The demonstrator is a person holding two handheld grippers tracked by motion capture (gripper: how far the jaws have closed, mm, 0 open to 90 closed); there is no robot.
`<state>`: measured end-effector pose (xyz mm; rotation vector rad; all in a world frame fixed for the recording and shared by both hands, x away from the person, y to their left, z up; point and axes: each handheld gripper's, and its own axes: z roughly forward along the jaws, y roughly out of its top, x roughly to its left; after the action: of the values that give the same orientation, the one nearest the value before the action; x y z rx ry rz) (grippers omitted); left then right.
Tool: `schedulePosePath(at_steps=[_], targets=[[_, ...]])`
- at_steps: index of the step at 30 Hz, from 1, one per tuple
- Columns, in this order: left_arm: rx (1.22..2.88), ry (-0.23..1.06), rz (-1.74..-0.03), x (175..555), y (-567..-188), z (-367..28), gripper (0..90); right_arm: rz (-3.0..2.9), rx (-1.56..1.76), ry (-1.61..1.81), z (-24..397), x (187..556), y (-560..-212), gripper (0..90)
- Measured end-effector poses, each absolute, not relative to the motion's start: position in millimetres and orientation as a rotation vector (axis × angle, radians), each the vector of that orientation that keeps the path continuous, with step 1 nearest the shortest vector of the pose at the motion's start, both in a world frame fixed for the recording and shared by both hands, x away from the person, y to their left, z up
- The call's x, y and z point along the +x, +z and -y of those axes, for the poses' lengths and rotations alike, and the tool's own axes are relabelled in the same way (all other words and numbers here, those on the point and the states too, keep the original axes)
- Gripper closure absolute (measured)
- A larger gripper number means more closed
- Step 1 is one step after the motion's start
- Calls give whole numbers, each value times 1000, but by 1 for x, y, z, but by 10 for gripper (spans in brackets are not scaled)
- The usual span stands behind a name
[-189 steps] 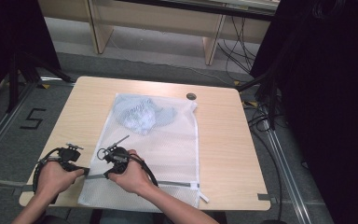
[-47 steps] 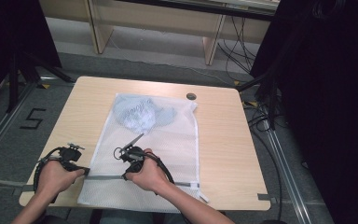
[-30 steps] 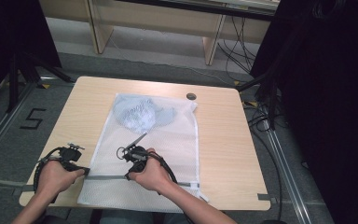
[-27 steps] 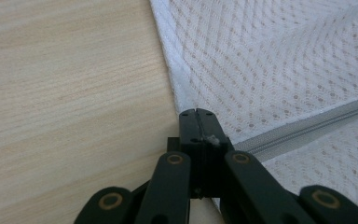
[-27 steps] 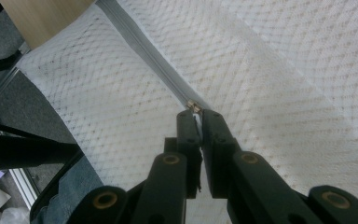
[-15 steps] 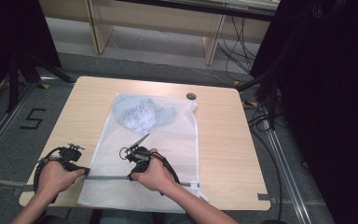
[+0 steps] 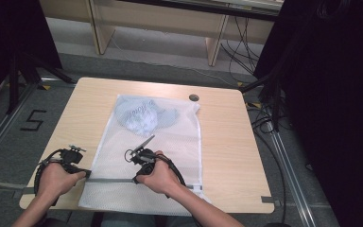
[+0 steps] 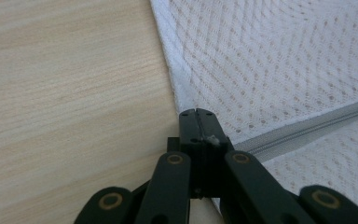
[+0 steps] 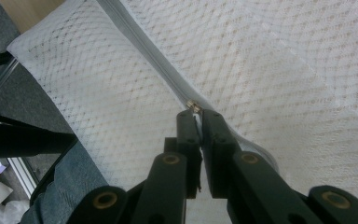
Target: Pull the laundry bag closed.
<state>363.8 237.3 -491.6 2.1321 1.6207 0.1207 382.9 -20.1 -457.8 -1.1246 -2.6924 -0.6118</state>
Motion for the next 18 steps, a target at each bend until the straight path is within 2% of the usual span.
schedulePosePath(at_steps=[18], targets=[[2131,124,-1618,363,-492,-237,900,2718,-1096,-597,28,383,-457,871]])
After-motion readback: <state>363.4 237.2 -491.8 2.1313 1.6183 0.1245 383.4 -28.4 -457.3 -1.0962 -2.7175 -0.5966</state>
